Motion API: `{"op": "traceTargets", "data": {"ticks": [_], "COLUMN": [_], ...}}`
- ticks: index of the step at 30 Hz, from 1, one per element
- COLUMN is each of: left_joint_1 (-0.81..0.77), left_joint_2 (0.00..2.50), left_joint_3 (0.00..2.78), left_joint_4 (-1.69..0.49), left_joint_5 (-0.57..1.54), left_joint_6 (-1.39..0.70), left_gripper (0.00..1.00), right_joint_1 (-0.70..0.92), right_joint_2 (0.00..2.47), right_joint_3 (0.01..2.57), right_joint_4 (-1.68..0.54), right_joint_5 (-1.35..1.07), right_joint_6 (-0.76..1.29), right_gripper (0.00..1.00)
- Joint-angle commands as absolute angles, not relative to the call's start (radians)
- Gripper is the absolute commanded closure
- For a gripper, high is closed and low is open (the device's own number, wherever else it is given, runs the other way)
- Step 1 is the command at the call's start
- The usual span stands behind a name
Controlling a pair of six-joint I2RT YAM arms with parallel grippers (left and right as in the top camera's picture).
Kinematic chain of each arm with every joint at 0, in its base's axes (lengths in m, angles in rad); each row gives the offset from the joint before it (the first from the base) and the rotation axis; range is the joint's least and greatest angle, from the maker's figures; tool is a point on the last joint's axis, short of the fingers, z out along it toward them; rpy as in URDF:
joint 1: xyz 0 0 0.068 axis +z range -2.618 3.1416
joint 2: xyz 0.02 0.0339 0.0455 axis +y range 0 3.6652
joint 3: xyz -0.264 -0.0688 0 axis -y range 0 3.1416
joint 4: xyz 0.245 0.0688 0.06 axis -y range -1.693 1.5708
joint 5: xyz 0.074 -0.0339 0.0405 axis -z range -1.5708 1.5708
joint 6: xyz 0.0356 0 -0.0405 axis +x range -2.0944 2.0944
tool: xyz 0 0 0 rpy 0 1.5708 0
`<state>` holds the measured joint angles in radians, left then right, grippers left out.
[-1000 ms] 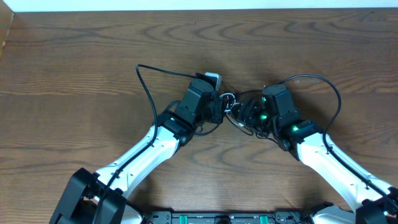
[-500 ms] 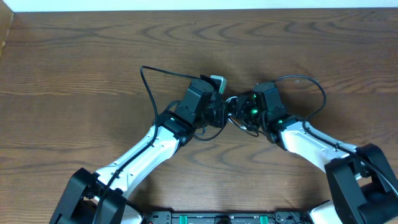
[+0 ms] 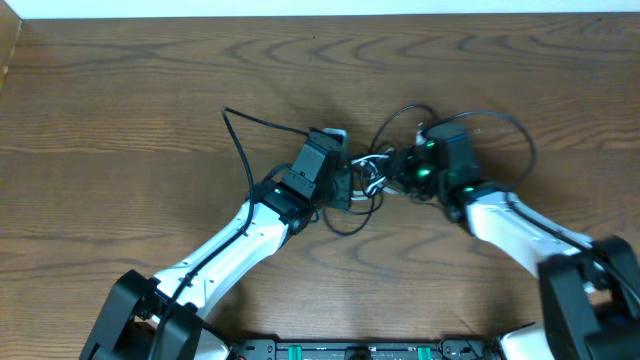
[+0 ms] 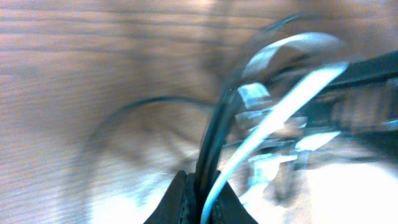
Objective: Untangle cables
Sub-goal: 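Grasp a cable with the right gripper and pull it rightward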
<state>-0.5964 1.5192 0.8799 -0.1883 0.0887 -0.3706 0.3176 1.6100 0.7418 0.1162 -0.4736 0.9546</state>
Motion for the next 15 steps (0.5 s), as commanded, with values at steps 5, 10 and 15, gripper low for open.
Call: {"op": "traceTargets", "data": {"ticks": [5, 10, 15], "left_joint_1": [-0.576, -0.534, -0.451], "left_joint_2": [1.509, 1.509, 1.509], "left_joint_3": [0.899, 0.898, 0.897], "left_joint_4": [-0.310, -0.329, -0.344], "left_joint_5": [-0.357, -0.465, -0.499], "left_joint_6": [-0.379, -0.379, -0.379], "left_gripper": [0.92, 0.92, 0.92], "right_joint_1": [0.055, -0.112, -0.208], "right_joint_2": [1.412, 1.378, 1.378], "right_joint_3": [0.743, 0.742, 0.742], "right_joint_4": [0.120, 0.120, 0.088], "right_joint_5": [-0.843, -0.983, -1.001], "right_joint_6": [0.761, 0.715, 0.661], "right_gripper": [0.99, 0.99, 0.99]}}
